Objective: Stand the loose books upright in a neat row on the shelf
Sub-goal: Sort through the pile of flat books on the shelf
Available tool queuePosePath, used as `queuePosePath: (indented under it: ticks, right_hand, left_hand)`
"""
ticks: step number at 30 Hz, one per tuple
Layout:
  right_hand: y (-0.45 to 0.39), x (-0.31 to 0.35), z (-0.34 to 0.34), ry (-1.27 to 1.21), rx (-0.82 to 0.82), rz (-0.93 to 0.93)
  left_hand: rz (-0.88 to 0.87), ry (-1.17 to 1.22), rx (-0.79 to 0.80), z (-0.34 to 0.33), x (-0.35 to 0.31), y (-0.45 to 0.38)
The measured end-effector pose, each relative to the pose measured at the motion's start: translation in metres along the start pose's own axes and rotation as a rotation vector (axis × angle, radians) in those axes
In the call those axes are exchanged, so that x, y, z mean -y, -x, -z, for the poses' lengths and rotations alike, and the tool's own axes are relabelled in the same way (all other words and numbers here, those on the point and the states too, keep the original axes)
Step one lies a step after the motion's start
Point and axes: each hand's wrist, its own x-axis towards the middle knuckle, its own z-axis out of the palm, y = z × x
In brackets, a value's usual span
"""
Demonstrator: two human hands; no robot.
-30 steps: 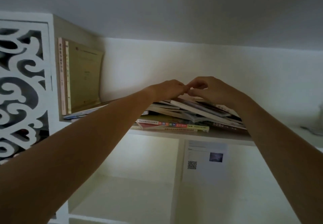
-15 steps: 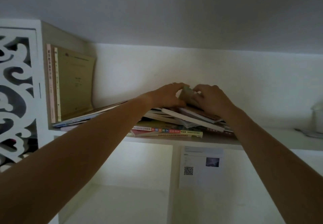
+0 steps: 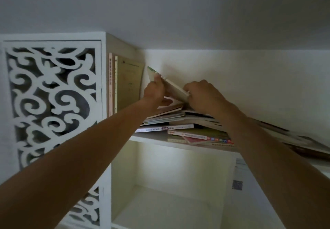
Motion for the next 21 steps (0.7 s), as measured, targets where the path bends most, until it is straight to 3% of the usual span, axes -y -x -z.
queuePosePath:
  ticks: [1, 3, 6, 9, 12, 16, 19, 21]
  right_hand:
    - [-0.006, 0.016, -0.006, -0.013, -0.008, 0.005]
    - [-0.017, 0.043, -0.019, -0.059, -0.053, 0.003]
    - [-0.027, 0.072, -0.033, -0.319, -0.151, 0.045]
    - [-0.027, 0.098, -0.044, -0.591, -0.034, 0.156]
    - [-0.033, 0.117, -0.066, -0.501, 0.05, 0.207]
    - [-0.04, 0.122, -0.089, -0.352, 0.21, 0.231]
    - [-0.039, 0.118, -0.098, -0.259, 0.265, 0.261]
    - [-0.038, 0.117, -0.099, -0.199, 0.29, 0.293]
  left_hand:
    - [0.054, 0.137, 0.065, 0.005, -0.001, 0.003]
    - [-0.022, 0.204, 0.06, 0.018, -0.003, 0.002]
    - [-0.293, -0.015, -0.196, 0.039, -0.007, -0.013]
    - [-0.534, -0.287, -0.402, 0.061, -0.005, -0.023]
    - [-0.627, -0.455, -0.492, 0.083, 0.017, -0.026]
    - [-0.663, -0.705, -0.488, 0.093, 0.049, -0.026]
    - [-0.953, -0.797, -0.477, 0.097, 0.071, -0.031]
    - [-1.144, -1.008, -0.547, 0.103, 0.083, -0.037]
